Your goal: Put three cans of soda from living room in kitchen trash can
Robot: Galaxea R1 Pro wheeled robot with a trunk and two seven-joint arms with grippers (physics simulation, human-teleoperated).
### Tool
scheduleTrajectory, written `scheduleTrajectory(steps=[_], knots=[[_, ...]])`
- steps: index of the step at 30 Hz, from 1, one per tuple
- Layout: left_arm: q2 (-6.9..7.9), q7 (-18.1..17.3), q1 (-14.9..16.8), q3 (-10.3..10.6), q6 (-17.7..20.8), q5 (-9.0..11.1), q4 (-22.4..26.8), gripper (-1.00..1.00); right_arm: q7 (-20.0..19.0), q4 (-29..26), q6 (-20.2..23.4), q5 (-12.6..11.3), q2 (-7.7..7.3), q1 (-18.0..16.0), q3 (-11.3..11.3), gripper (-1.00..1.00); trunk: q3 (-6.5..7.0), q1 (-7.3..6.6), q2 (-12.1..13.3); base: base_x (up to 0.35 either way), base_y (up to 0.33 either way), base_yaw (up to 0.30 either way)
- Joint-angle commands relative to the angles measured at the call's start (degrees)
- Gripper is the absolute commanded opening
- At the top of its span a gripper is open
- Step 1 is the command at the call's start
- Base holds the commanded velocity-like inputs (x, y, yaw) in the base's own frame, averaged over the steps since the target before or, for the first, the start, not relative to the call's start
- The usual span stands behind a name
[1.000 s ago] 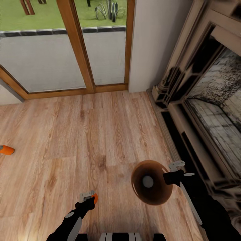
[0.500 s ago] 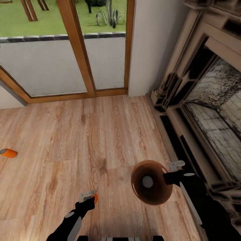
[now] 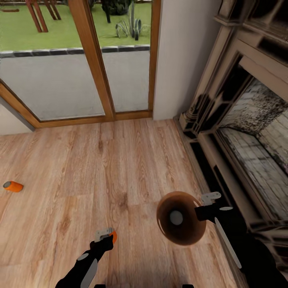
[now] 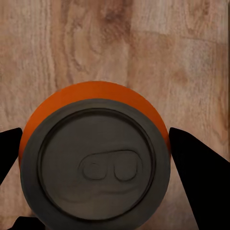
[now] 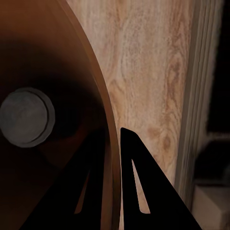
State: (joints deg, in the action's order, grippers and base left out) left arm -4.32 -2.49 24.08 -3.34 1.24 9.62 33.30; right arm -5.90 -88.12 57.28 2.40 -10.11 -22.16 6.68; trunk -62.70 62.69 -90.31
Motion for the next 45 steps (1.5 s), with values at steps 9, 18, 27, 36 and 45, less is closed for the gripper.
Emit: scheduleTrajectory(steps=[9,18,27,36,45], knots=[[-0.03,0.0,0.0,0.0,0.0,0.0,0.0,-1.00,-0.3,0.0,0.0,-0.7,0.01,0.0,0.1,-1.00,2.46,-1.99,3.6,0.000,0.000,0.000],[0.01,0.0,0.0,0.0,0.0,0.0,0.0,-1.00,-0.3,0.0,0.0,-0.7,0.03,0.0,0.1,-1.00,4.92,-3.96,7.2,0.000,0.000,0.000],[0.01,0.0,0.0,0.1,0.0,0.0,0.0,-1.00,-0.3,0.0,0.0,-0.7,0.06,0.0,0.1,-1.00,7.38,-5.94,10.8,0.000,0.000,0.000],[0.01,0.0,0.0,0.1,0.0,0.0,0.0,-1.00,-0.3,0.1,0.0,-0.7,0.04,0.0,0.1,-1.00,9.83,-7.92,14.5,0.000,0.000,0.000],[0.01,-0.1,0.0,0.1,0.0,0.0,1.2,-1.00,-0.3,0.1,0.0,-0.7,0.08,0.0,0.1,-1.00,11.43,-9.01,16.5,0.000,0.000,0.003]])
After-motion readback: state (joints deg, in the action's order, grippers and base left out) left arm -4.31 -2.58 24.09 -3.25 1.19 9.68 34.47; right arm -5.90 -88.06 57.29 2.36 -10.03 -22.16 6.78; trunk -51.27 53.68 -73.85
